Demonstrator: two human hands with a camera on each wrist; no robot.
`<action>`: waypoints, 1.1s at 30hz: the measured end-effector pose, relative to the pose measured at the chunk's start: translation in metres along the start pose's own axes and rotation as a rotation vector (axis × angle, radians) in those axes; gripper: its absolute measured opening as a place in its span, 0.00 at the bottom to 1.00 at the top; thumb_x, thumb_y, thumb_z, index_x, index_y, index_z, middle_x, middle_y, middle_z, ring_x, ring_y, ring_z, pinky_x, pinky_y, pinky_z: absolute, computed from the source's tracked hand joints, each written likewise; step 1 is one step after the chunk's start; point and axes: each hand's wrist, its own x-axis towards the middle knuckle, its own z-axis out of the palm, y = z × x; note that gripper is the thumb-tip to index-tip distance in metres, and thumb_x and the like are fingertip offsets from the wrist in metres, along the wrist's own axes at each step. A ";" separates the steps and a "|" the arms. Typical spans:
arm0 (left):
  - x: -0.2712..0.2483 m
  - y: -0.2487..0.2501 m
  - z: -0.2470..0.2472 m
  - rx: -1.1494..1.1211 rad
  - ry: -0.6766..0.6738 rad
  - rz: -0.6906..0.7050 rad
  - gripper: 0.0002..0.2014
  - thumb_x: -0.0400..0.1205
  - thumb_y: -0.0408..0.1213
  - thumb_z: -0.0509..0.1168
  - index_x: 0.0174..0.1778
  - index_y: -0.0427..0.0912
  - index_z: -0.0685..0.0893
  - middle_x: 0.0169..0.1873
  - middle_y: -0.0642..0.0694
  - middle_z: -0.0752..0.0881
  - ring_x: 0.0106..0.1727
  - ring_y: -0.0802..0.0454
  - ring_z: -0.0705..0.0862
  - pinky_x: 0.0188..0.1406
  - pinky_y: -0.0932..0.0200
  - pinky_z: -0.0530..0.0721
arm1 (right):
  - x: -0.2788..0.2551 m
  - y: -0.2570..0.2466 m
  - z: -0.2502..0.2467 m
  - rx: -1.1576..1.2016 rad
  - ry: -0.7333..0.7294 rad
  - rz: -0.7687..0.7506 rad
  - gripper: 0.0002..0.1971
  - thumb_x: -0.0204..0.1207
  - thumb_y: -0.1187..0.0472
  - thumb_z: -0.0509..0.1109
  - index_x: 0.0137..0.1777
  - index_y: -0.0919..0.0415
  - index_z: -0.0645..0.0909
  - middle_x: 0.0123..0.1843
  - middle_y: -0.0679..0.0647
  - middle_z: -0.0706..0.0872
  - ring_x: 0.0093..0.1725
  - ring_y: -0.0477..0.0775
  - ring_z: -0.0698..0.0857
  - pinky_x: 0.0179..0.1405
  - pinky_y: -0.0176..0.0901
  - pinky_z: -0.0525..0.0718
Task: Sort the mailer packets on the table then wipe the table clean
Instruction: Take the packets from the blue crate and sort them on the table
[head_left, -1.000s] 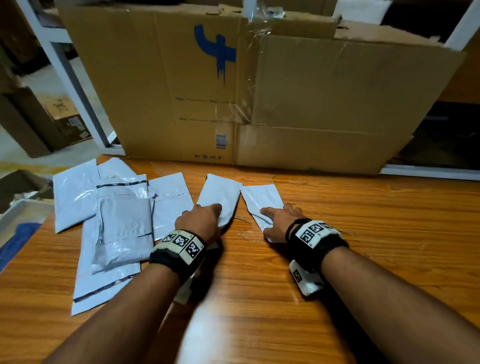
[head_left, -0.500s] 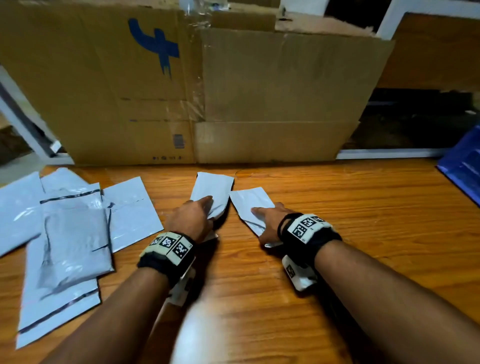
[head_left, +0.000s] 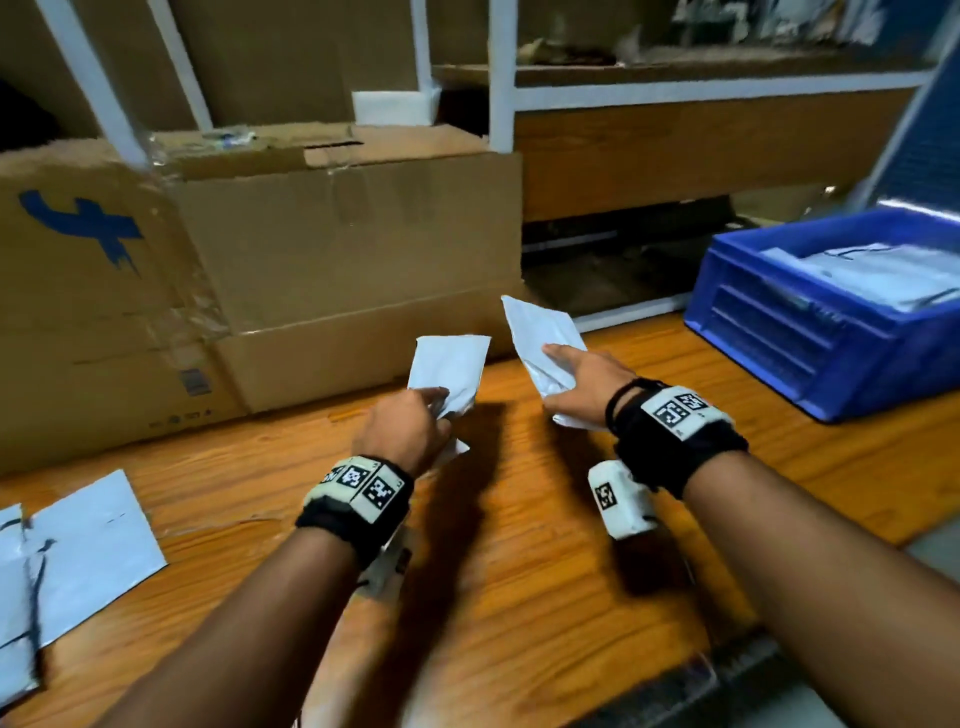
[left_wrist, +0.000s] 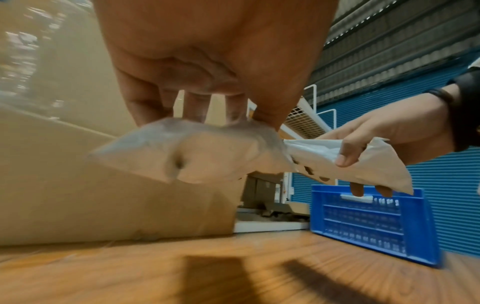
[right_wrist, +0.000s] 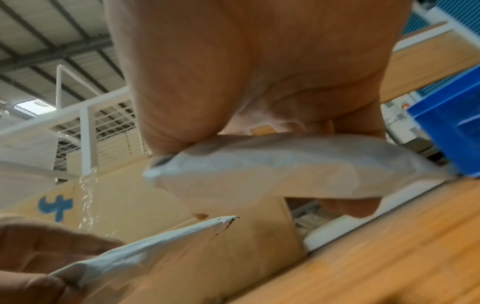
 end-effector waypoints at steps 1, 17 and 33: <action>0.000 0.023 0.004 -0.009 0.012 0.022 0.20 0.80 0.44 0.65 0.70 0.56 0.80 0.62 0.40 0.85 0.63 0.39 0.82 0.55 0.54 0.80 | -0.005 0.018 -0.015 0.001 0.028 0.002 0.43 0.66 0.46 0.76 0.81 0.41 0.62 0.76 0.58 0.74 0.72 0.60 0.75 0.70 0.48 0.76; 0.042 0.369 0.075 -0.280 0.144 0.241 0.20 0.78 0.50 0.67 0.67 0.58 0.82 0.64 0.43 0.85 0.65 0.39 0.81 0.60 0.48 0.80 | -0.070 0.300 -0.221 0.070 0.329 0.166 0.38 0.66 0.49 0.78 0.78 0.43 0.70 0.75 0.52 0.76 0.73 0.57 0.75 0.67 0.42 0.73; 0.229 0.632 0.148 -0.340 0.101 0.354 0.17 0.75 0.48 0.69 0.60 0.56 0.86 0.63 0.46 0.85 0.60 0.42 0.84 0.60 0.51 0.83 | 0.055 0.503 -0.404 -0.286 0.257 0.329 0.32 0.71 0.50 0.77 0.76 0.48 0.73 0.80 0.54 0.69 0.77 0.57 0.70 0.69 0.41 0.69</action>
